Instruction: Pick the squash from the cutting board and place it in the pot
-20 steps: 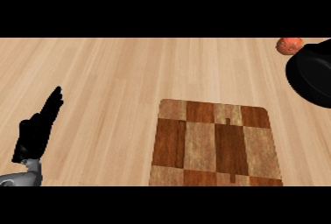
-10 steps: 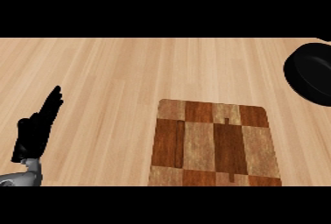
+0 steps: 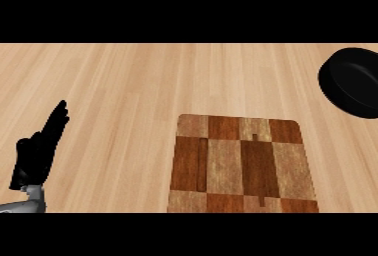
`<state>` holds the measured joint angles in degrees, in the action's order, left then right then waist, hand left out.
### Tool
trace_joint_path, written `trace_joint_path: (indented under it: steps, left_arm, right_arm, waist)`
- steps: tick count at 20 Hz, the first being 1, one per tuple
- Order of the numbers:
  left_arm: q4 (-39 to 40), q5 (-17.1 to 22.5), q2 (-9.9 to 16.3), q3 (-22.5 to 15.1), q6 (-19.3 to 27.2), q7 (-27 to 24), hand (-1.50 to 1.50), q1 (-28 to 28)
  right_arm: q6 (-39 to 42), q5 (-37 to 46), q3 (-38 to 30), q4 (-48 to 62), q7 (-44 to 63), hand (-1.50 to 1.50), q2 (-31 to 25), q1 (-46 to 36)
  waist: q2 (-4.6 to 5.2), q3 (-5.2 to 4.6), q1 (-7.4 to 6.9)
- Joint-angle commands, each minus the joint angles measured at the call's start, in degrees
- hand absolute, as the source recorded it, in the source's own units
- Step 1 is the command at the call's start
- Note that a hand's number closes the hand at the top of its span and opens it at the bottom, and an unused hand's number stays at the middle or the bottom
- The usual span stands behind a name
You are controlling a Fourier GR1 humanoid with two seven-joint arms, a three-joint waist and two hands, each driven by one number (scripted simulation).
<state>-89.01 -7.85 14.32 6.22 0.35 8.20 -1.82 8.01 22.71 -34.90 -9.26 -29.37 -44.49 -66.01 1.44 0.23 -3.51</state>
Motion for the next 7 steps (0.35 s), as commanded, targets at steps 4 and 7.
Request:
trace_joint_path:
  steps: [4, 7]
  left_arm:
    - [1.0, -0.1, 0.9, 1.4, -0.1, -0.2, 0.00, -0.4]
    - [1.7, -0.5, 0.0, 1.6, 1.2, 0.4, 0.00, -0.9]
  right_arm:
    - [9.2, -3.8, -3.2, 1.0, -2.0, -1.50, -4.1, 4.5]
    - [14.5, -5.3, -4.4, 0.8, -4.0, -1.50, -8.2, 8.0]
  waist:
    - [-0.06, -0.01, 0.77]
    - [-0.32, -0.01, 1.54]
